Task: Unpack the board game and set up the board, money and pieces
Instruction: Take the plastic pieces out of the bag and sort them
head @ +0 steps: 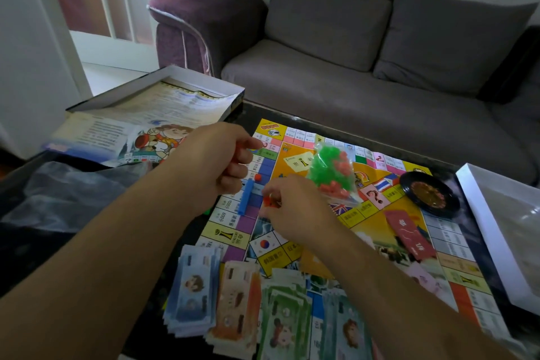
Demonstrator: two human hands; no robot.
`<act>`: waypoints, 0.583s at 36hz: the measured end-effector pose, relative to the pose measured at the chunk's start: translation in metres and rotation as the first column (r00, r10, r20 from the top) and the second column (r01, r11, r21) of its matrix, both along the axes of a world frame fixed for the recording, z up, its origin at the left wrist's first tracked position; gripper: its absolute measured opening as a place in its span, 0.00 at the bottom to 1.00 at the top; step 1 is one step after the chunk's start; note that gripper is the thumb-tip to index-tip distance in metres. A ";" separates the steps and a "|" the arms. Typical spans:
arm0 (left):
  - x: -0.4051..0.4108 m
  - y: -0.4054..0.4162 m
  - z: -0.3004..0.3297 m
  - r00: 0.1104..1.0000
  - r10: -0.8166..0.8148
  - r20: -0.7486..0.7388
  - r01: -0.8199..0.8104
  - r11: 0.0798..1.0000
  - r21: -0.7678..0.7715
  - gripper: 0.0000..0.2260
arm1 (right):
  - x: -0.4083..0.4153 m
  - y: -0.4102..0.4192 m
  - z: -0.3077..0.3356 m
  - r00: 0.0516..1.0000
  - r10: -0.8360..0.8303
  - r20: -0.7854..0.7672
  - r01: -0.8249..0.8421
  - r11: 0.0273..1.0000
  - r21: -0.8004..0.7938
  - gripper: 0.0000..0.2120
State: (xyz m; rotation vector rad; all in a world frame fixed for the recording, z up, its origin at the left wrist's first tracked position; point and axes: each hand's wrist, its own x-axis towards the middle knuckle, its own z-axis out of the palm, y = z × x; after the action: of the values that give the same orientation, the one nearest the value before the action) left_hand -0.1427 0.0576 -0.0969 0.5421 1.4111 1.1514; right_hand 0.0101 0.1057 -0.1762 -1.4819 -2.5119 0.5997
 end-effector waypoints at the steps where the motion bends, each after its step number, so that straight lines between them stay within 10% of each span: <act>1: -0.001 0.000 -0.002 1.000 -0.004 0.009 0.004 1.000 -0.001 0.11 | -0.002 0.001 -0.003 1.000 -0.003 0.000 0.003 1.000 0.022 0.14; 8: 0.005 -0.002 -0.004 0.997 -0.065 -0.040 0.065 0.998 -0.007 0.12 | 0.002 -0.001 -0.006 0.999 -0.018 -0.027 0.020 0.997 0.069 0.02; 21: 0.049 -0.013 -0.022 0.901 -0.316 -0.296 0.286 0.948 -0.140 0.10 | 0.072 -0.031 0.040 0.914 -0.049 -0.403 0.086 0.993 0.075 0.09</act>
State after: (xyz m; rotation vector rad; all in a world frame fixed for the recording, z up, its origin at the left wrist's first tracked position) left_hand -0.0942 0.0448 -0.1194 0.8751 1.5767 0.7670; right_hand 0.0817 0.0749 -0.1360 -1.2565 -2.1348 0.6865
